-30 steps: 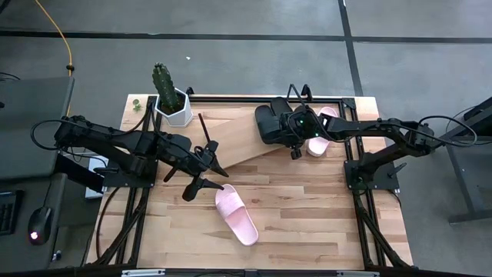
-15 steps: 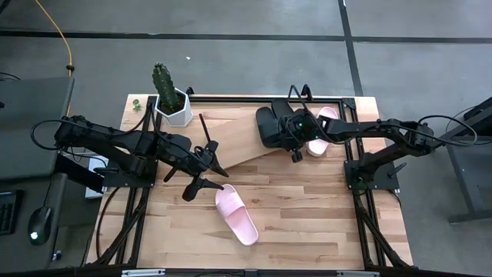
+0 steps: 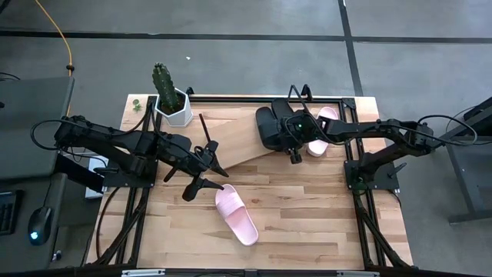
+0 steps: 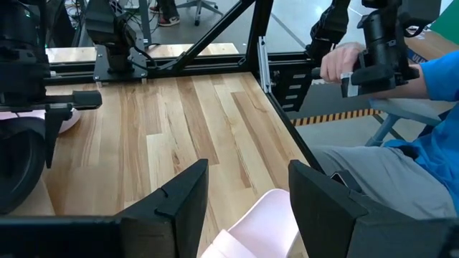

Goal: Pick and place slides into the shelf
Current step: Put the left black slide on the shelf, then put the top pink slide on the shelf

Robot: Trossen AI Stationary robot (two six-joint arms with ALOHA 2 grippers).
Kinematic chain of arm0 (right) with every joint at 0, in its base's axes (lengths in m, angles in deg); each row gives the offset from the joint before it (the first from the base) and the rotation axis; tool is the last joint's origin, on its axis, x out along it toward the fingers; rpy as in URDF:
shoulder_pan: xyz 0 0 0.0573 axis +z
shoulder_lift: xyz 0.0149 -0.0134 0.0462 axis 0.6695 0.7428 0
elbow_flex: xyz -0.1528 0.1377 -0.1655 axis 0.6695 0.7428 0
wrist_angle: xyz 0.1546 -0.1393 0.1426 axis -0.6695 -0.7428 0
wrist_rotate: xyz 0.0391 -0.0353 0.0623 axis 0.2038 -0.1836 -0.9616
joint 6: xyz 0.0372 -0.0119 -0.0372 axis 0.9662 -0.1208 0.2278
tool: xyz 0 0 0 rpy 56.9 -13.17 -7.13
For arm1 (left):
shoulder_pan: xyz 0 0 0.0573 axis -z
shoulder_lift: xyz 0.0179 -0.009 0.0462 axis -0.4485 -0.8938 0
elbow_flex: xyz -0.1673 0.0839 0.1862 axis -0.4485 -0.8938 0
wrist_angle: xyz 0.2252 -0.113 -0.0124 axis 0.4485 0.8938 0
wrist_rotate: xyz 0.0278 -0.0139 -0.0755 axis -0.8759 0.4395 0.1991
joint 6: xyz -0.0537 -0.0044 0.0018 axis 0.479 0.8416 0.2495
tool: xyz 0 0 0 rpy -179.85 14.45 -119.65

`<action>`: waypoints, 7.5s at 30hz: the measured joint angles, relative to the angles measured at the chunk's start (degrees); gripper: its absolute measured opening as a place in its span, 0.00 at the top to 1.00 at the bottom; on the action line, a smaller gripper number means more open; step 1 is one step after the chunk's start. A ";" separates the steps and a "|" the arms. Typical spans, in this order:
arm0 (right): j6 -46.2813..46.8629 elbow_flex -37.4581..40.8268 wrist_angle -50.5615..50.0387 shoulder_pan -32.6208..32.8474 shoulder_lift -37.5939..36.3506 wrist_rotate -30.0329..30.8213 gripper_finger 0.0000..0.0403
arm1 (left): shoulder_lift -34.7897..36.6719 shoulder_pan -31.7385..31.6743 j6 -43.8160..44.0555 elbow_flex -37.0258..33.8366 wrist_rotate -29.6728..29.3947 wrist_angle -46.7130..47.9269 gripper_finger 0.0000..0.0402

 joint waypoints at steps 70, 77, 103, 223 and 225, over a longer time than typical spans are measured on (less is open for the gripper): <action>8.41 -5.16 -8.76 3.04 -0.24 5.56 0.52 | 0.00 0.00 -0.04 0.00 -0.02 0.48 0.56; 9.02 -5.18 -1.38 3.08 -0.24 5.35 0.52 | 0.00 0.00 -0.04 0.00 -0.02 0.48 0.56; 13.70 -6.24 0.90 8.75 -0.24 7.79 0.52 | 0.00 0.00 -0.02 -0.04 -6.05 4.25 0.56; 86.59 -9.84 -81.73 63.15 -33.60 75.69 0.52 | -9.49 1.10 0.02 -0.04 -10.54 5.10 0.56; 86.59 -9.82 -81.70 63.76 -34.24 75.70 0.52 | -9.49 1.10 0.02 -0.04 -10.55 5.07 0.56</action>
